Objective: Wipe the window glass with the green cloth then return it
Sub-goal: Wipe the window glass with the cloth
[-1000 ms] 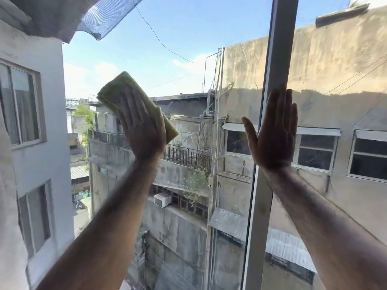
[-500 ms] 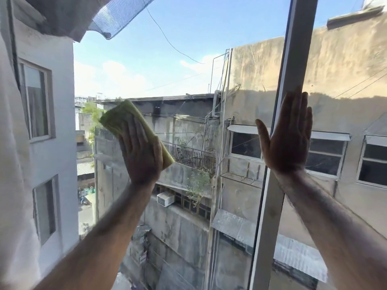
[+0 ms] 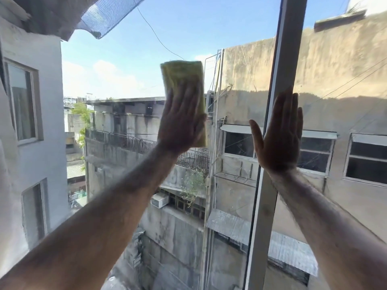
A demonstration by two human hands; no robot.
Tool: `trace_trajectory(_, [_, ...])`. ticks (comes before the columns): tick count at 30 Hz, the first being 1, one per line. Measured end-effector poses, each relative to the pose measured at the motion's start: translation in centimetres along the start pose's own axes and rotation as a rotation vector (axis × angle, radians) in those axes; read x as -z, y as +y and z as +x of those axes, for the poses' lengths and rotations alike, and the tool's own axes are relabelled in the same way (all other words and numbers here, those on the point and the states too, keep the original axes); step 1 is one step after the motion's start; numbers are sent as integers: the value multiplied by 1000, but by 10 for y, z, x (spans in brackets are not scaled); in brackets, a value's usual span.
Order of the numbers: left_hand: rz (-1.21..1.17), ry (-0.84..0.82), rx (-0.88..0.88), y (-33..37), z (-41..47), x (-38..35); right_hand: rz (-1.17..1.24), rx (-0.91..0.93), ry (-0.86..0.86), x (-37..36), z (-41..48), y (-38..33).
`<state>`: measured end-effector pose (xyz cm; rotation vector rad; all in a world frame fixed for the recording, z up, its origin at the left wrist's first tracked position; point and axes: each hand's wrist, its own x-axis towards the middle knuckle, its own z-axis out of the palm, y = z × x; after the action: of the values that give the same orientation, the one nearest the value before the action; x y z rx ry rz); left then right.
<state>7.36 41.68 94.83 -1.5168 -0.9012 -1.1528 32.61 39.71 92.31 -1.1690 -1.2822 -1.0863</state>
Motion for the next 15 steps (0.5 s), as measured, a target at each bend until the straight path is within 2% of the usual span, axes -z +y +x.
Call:
trace_trajectory(3, [3, -203, -806, 23, -49, -3, -9, 3, 28, -2, -1, 1])
trace_trajectory(4, [25, -228, -958, 12, -62, -1, -10, 2, 30, -2, -1, 2])
trace_trajectory(5, [40, -227, -1002, -3, -71, 3, -7, 4, 29, -2, -1, 2])
trace_trajectory(6, [48, -212, -945, -19, -76, 6, -3, 6, 25, -2, -1, 1])
trace_trajectory(7, [54, -191, -795, -36, -80, 9, 2, 5, 18, -2, -2, 1])
trace_trajectory(11, [41, 10, 212, -61, -56, 9, 6, 3, 16, -3, -1, 2])
trace_trajectory(12, [35, 58, 370, -54, -43, 7, 5, 5, 14, -3, 0, 2])
trace_trajectory(13, [27, 88, 444, -41, -30, 6, 3, 5, 12, -3, 0, 1])
trace_trajectory(14, [17, 98, 411, -26, -19, 6, 0, 4, 14, -3, 0, 1])
trace_trajectory(15, [15, 53, 249, -11, -14, 3, -6, 2, 19, -3, 0, 1])
